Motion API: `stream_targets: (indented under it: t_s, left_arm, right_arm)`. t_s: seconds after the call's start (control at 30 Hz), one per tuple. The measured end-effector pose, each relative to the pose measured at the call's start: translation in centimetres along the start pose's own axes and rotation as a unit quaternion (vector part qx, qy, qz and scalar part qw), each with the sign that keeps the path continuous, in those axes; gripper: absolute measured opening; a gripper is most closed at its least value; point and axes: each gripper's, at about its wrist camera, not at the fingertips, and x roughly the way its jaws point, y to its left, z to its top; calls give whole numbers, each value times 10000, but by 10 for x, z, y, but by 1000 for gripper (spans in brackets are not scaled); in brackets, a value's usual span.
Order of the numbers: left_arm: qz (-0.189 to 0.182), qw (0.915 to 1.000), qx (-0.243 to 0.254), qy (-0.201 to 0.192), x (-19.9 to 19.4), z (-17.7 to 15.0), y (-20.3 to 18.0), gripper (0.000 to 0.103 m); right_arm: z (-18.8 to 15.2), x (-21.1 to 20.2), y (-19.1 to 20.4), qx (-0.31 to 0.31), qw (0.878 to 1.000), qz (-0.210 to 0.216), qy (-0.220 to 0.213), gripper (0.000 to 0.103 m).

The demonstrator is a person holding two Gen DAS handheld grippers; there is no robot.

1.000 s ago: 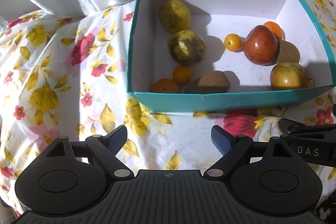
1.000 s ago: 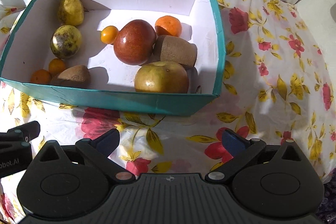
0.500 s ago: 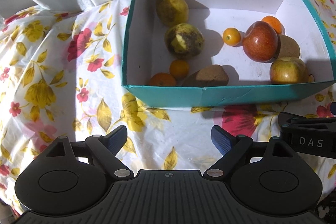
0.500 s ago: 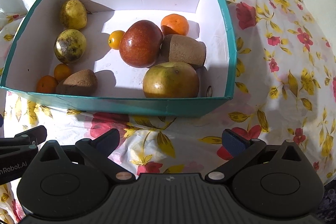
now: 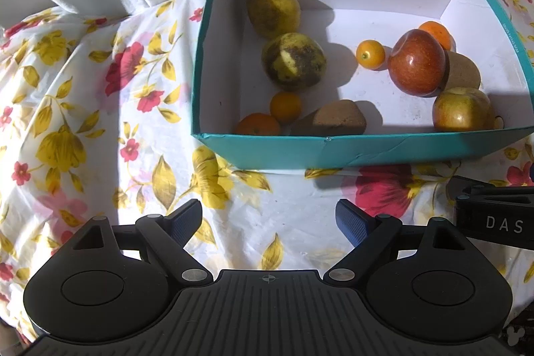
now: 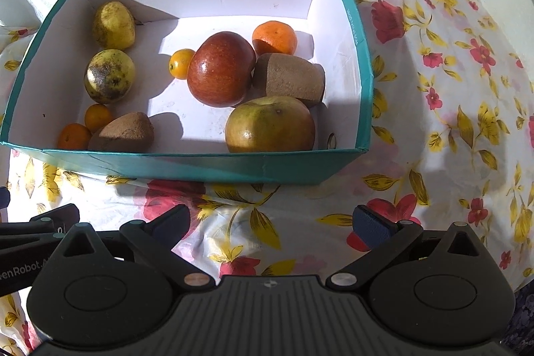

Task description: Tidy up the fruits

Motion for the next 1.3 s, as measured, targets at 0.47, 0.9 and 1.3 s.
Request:
stream_targets:
  t_s: [0.47, 0.9, 1.3]
  left_arm:
    - [-32, 10000, -65, 22, 4, 0, 3, 91]
    - [-52, 10000, -40, 42, 6, 1, 3, 91]
    - [-94, 9999, 11, 48, 7, 1, 3, 91]
  right_arm:
    - [2, 1, 6, -117, 9999, -27, 3, 103]
    - [2, 1, 8, -155, 9999, -34, 12, 103]
    - [1, 2, 5, -100, 9999, -56, 34, 103]
